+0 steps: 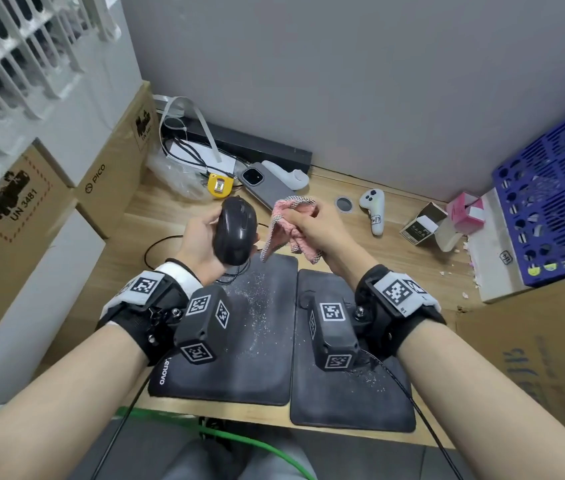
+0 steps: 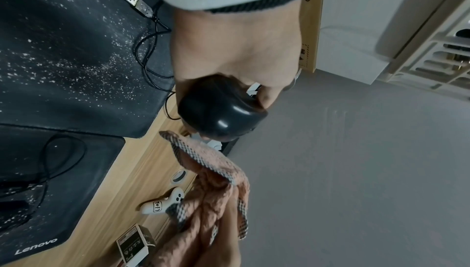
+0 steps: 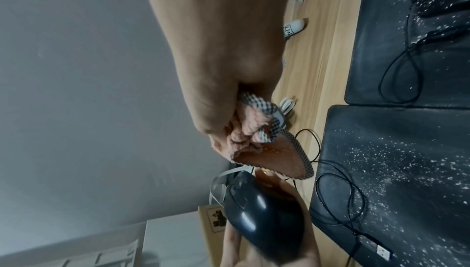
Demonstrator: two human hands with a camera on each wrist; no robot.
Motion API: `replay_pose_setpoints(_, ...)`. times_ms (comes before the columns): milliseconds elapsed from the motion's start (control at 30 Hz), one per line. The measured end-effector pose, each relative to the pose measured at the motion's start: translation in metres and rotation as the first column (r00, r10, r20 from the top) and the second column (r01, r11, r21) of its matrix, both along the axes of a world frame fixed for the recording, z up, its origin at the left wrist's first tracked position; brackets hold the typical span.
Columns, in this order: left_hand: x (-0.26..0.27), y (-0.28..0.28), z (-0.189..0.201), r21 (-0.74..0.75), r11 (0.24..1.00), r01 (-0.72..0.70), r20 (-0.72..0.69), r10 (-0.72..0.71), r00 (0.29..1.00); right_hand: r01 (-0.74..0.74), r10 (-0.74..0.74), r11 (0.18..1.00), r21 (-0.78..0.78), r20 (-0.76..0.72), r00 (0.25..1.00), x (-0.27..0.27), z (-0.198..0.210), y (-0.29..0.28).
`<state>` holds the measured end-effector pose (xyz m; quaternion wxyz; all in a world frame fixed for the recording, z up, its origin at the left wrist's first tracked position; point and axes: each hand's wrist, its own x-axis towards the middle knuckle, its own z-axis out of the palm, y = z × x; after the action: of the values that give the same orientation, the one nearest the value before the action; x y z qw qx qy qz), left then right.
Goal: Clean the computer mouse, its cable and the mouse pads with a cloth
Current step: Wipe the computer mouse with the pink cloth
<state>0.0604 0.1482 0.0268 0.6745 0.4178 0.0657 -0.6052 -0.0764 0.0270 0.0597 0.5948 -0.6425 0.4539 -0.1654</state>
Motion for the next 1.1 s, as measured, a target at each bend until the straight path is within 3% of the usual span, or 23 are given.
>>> replay_pose_setpoints(67,0.000,-0.003,-0.001,0.005,0.997,-0.080,0.004,0.080,0.997,-0.033,0.033,0.999,0.017,0.020,0.999,0.005,0.002,0.009)
replay_pose_setpoints(167,0.001,-0.008,-0.001,0.012,0.987,-0.163,-0.001,0.163,0.987,-0.209,0.208,0.977,0.045,0.025,0.978,0.008,0.003,0.027)
replay_pose_setpoints(267,0.001,-0.011,-0.001,0.042,0.990,-0.136,0.027,0.135,0.990,-0.313,0.313,0.949,0.034,0.005,0.950,0.005,0.001,0.043)
replay_pose_setpoints(467,-0.002,-0.008,-0.011,0.080,0.995,-0.051,0.146,0.038,0.989,-0.321,0.321,0.947,0.000,0.033,0.947,-0.003,0.003,0.053)
replay_pose_setpoints(667,-0.012,-0.008,-0.003,0.253,0.967,0.007,0.378,-0.105,0.920,-0.176,0.174,0.983,-0.056,-0.042,0.984,0.008,-0.006,0.054)
replay_pose_setpoints(833,-0.019,-0.001,-0.003,0.344,0.939,0.014,0.451,-0.178,0.875,-0.035,0.026,0.994,-0.104,-0.089,0.996,0.011,-0.006,0.039)
replay_pose_setpoints(1100,-0.028,0.011,0.022,0.080,0.963,0.256,0.277,-0.268,0.923,0.163,-0.168,0.982,-0.093,-0.051,0.984,0.011,-0.001,0.009)
